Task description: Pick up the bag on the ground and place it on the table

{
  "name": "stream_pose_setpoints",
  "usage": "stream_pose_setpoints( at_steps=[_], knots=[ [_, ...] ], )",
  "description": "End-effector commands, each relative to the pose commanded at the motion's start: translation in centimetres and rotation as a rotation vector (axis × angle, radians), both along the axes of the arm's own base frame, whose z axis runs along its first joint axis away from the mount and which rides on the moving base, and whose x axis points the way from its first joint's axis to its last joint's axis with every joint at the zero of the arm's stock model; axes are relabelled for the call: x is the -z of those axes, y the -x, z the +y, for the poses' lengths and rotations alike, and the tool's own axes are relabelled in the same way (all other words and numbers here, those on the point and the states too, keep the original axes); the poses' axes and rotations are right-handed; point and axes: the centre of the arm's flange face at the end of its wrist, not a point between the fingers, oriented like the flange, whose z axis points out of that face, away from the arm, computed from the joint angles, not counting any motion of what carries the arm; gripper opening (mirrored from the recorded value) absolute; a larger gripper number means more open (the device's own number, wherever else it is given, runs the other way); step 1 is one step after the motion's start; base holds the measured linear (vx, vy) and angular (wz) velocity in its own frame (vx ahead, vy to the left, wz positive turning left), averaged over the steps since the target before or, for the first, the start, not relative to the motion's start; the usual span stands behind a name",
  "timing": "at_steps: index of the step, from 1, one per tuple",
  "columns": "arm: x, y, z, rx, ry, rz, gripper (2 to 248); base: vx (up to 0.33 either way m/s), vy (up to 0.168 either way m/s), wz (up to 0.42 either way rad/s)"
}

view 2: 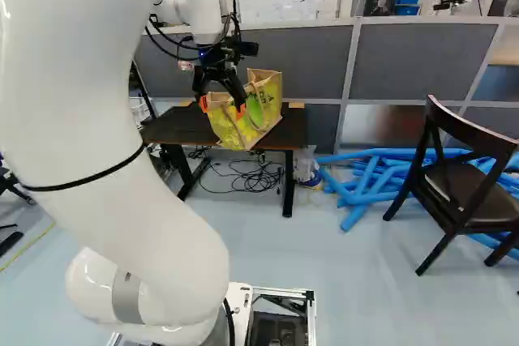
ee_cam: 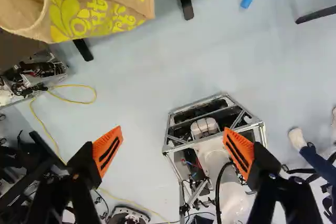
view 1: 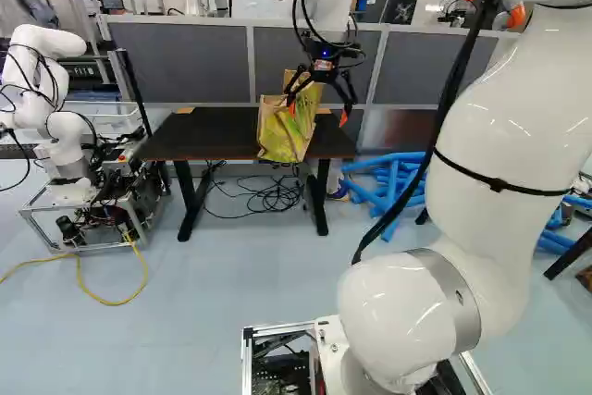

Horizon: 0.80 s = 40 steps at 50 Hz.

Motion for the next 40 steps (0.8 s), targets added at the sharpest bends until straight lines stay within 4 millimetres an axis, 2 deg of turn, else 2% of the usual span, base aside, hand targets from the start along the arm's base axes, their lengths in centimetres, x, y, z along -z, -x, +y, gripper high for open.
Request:
stream_pose_setpoints(
  at_steps=[40],
  knots=[
    [4.7, 1.2, -0.7, -0.052, 0.003, -0.18, 247, 0.0, 0.0, 0.0]
  ],
)
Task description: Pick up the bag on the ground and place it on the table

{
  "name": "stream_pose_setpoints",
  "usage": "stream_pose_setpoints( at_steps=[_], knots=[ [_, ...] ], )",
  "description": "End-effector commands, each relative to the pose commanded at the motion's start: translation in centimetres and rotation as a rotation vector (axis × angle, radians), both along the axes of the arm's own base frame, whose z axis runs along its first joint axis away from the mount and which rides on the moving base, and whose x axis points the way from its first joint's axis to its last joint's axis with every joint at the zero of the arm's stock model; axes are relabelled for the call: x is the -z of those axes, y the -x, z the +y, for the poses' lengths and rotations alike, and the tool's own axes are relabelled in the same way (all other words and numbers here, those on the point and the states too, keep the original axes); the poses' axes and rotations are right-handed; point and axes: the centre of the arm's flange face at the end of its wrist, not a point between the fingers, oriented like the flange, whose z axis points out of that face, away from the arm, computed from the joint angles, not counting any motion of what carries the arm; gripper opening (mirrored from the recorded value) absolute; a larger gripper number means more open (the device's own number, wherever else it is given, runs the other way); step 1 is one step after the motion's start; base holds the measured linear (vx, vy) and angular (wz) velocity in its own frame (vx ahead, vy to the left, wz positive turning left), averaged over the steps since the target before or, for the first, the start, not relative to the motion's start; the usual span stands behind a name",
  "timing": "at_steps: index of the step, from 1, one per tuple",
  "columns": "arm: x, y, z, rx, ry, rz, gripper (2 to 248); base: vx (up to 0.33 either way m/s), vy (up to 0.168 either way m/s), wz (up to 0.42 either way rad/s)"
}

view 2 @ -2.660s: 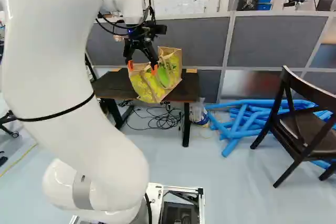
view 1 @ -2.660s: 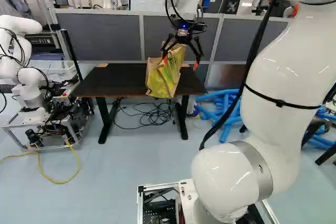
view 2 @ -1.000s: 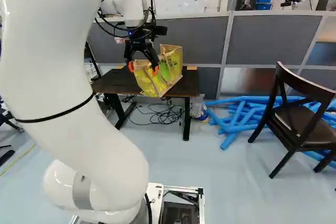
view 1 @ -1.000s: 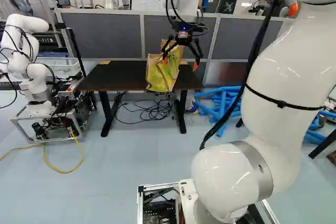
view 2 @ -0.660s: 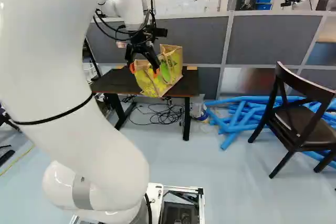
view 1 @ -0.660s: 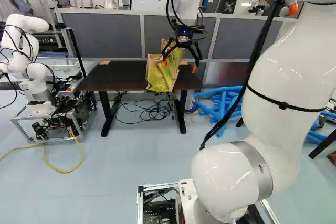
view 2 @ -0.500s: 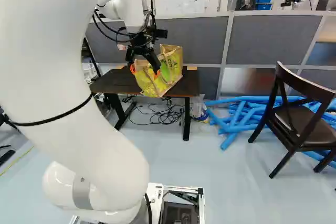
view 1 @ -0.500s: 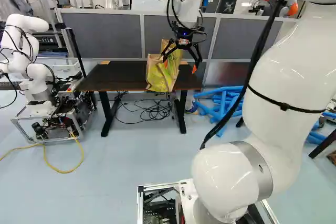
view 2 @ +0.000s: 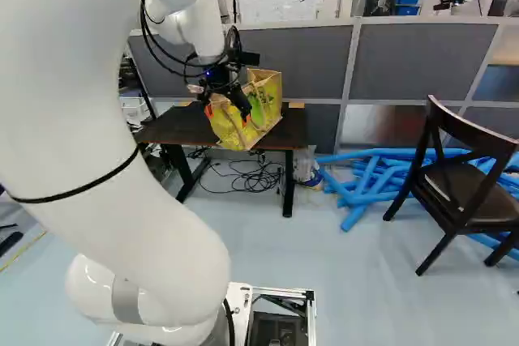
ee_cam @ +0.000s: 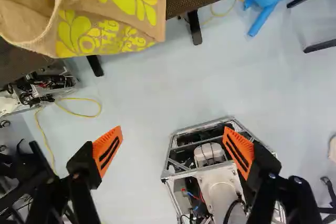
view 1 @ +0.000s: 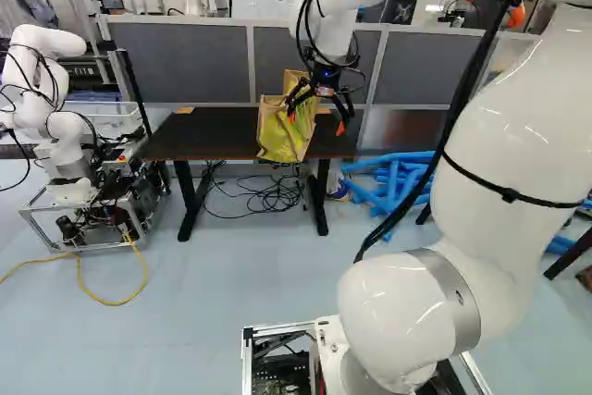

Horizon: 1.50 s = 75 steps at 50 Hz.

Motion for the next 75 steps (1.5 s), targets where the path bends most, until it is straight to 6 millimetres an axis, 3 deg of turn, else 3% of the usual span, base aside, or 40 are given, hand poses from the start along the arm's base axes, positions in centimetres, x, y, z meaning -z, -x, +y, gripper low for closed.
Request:
stream_pose_setpoints(
  at_steps=[36, 75],
  knots=[
    [6.2, 2.9, -1.0, -0.072, 0.027, -0.258, 247, 0.0, 0.0, 0.0],
    [13.2, 8.6, -2.1, -0.158, 0.1, -0.59, 247, 0.0, 0.0, 0.0]
  ],
)
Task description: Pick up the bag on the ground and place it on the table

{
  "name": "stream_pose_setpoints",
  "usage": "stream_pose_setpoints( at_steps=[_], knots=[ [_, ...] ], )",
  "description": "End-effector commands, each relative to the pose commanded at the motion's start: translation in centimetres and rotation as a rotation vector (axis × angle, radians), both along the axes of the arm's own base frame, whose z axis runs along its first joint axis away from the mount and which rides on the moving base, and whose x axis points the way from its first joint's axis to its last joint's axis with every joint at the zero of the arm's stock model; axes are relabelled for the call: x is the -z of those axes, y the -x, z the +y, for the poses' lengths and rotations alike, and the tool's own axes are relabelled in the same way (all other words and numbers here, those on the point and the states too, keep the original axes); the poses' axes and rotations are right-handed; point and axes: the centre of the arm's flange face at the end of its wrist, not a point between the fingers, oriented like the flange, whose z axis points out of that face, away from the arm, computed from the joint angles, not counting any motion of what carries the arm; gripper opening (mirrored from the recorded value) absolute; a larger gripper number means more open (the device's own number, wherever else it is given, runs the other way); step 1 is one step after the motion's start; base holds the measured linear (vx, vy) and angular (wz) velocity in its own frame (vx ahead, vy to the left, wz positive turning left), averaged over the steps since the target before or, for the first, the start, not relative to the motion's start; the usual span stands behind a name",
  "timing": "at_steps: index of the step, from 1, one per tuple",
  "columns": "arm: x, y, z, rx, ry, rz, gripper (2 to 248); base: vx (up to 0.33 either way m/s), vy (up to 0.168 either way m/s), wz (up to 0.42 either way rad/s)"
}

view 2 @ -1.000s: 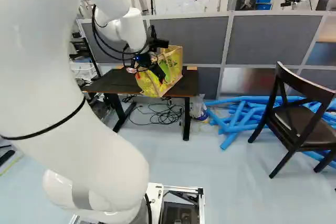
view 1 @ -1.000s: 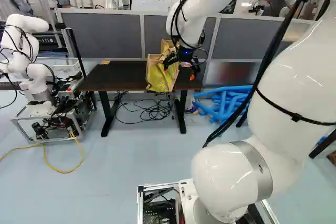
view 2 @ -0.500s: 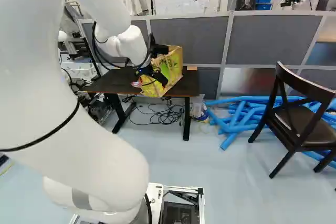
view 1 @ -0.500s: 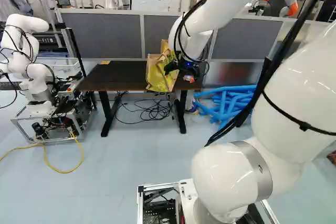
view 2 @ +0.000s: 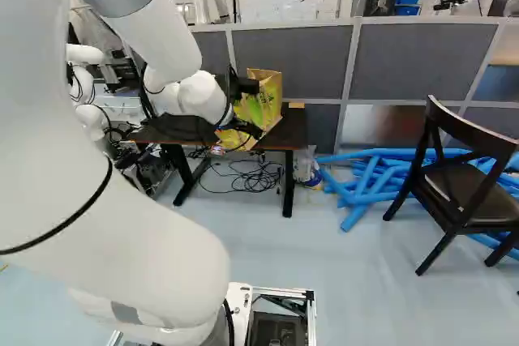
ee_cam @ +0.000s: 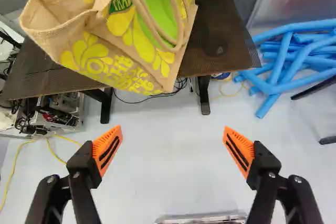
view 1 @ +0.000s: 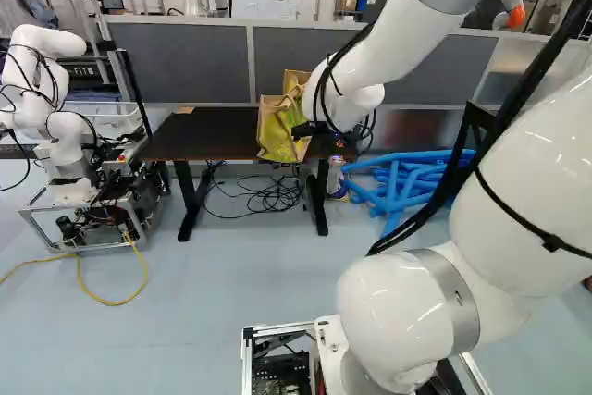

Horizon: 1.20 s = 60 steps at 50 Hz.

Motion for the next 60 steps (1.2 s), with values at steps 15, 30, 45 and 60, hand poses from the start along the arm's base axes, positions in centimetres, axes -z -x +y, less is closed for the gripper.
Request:
stream_pose_setpoints(
  at_steps=[15, 30, 45, 60],
  knots=[
    [2.0, 2.4, -0.3, -0.022, 0.031, -0.11, 247, 0.0, 0.0, 0.0],
    [3.6, 4.7, -0.6, -0.038, 0.06, -0.204, 247, 0.0, 0.0, 0.0],
    [4.8, 6.7, -0.7, -0.049, 0.087, -0.282, 247, 0.0, 0.0, 0.0],
    [5.8, 8.4, -0.9, -0.058, 0.109, -0.346, 247, 0.0, 0.0, 0.0]
  ],
)
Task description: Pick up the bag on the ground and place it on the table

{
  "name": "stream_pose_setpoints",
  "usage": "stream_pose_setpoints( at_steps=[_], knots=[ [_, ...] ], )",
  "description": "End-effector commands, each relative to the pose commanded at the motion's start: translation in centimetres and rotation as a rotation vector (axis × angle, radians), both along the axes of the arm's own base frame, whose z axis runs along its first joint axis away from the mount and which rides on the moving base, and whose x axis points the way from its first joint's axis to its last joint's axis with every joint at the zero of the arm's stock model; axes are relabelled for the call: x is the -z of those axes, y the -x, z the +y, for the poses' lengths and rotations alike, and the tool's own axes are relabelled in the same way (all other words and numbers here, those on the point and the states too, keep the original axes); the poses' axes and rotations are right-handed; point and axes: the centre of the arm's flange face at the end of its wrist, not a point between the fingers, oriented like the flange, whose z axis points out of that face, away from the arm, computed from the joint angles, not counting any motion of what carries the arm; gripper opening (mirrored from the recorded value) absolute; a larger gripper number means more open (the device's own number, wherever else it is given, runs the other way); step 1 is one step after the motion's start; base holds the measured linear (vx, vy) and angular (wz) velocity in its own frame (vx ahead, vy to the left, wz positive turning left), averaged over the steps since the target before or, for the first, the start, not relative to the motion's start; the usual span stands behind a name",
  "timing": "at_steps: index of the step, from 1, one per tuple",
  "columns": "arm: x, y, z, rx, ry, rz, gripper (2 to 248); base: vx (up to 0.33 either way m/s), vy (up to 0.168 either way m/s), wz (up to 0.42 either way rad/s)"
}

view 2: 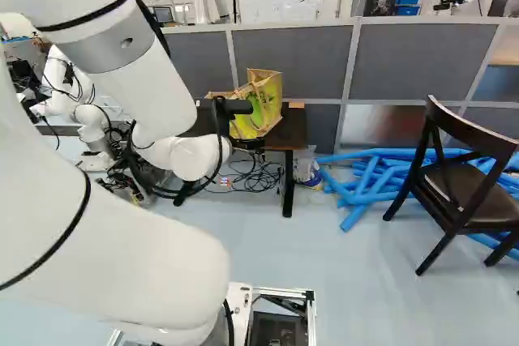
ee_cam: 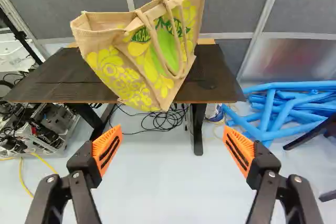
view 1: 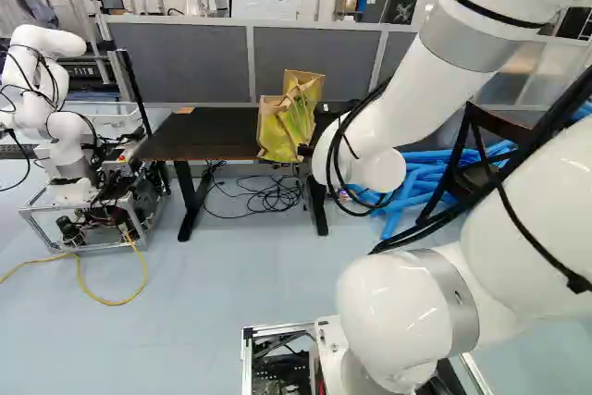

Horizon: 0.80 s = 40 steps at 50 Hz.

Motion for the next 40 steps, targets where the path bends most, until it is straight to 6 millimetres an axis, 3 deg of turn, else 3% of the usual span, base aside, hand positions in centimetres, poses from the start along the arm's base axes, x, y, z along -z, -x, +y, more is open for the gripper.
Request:
stream_pose_setpoints(
  at_steps=[40],
  knots=[
    [1.3, 2.7, -0.2, -0.009, 0.033, -0.092, 247, 0.0, 0.0, 0.0]
  ],
)
